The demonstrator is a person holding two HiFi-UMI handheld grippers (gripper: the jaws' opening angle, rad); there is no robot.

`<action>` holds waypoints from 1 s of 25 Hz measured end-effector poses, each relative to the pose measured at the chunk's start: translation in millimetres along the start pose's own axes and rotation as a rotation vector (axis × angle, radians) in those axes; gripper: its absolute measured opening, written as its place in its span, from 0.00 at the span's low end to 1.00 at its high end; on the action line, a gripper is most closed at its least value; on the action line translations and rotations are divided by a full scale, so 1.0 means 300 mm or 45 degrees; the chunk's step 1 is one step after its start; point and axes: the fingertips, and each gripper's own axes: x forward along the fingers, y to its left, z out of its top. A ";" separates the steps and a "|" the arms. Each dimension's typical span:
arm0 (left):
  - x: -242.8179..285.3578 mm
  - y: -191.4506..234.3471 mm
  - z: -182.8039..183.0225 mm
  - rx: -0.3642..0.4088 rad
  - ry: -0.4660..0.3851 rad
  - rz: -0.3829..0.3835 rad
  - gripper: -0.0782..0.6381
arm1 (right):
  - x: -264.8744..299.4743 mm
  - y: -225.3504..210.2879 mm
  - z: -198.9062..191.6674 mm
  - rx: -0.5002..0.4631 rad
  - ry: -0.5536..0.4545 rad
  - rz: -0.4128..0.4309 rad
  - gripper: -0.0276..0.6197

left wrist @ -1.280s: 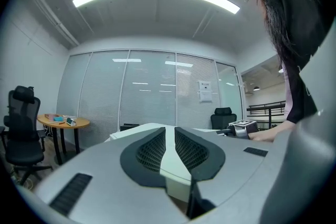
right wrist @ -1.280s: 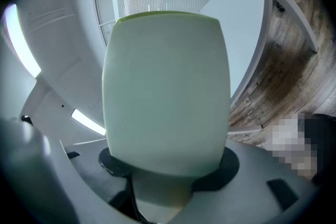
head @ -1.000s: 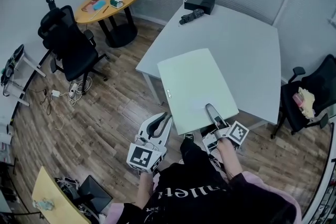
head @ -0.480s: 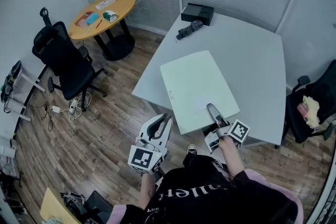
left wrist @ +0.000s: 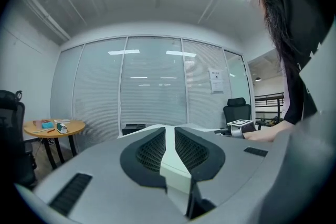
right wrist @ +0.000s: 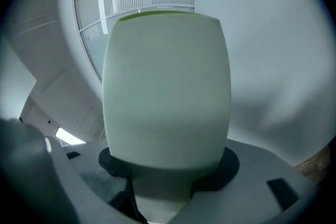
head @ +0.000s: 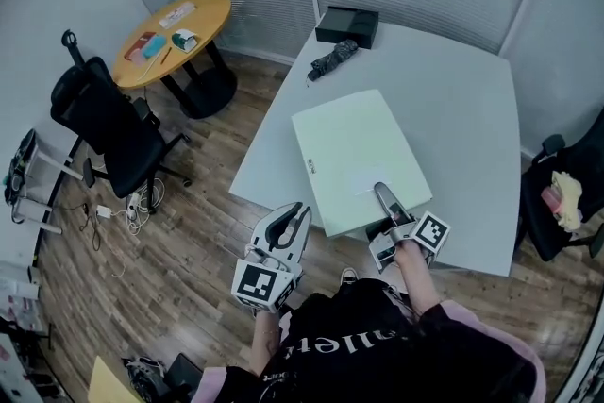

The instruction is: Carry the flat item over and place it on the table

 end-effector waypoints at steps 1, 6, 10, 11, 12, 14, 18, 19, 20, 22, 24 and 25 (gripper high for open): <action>0.012 0.002 -0.003 0.004 0.009 -0.002 0.21 | 0.008 -0.006 0.008 0.003 -0.004 0.001 0.48; 0.046 0.020 -0.017 0.002 0.046 -0.010 0.21 | 0.039 -0.035 0.024 0.027 -0.015 -0.016 0.48; 0.080 0.055 -0.019 -0.004 0.051 -0.022 0.21 | 0.070 -0.052 0.027 0.041 -0.022 -0.041 0.48; 0.090 0.061 -0.022 -0.005 0.054 -0.030 0.21 | 0.075 -0.058 0.028 0.042 -0.027 -0.047 0.48; 0.100 0.069 -0.026 -0.004 0.058 -0.038 0.21 | 0.080 -0.063 0.028 0.043 -0.032 -0.053 0.48; 0.120 0.089 -0.038 0.000 0.062 -0.059 0.21 | 0.093 -0.075 0.028 0.047 -0.050 -0.066 0.48; 0.171 0.142 -0.051 0.018 0.065 -0.119 0.21 | 0.131 -0.103 0.050 0.059 -0.121 -0.104 0.48; 0.186 0.158 -0.053 0.018 0.072 -0.142 0.21 | 0.144 -0.110 0.058 0.066 -0.142 -0.112 0.48; 0.201 0.176 -0.052 0.018 0.078 -0.165 0.21 | 0.157 -0.117 0.065 0.072 -0.164 -0.120 0.48; 0.234 0.215 -0.040 0.023 0.067 -0.210 0.21 | 0.184 -0.128 0.078 0.080 -0.207 -0.137 0.48; 0.268 0.258 -0.037 0.033 0.067 -0.255 0.21 | 0.212 -0.136 0.088 0.082 -0.250 -0.160 0.48; 0.283 0.279 -0.040 0.033 0.073 -0.276 0.21 | 0.227 -0.141 0.092 0.084 -0.271 -0.171 0.48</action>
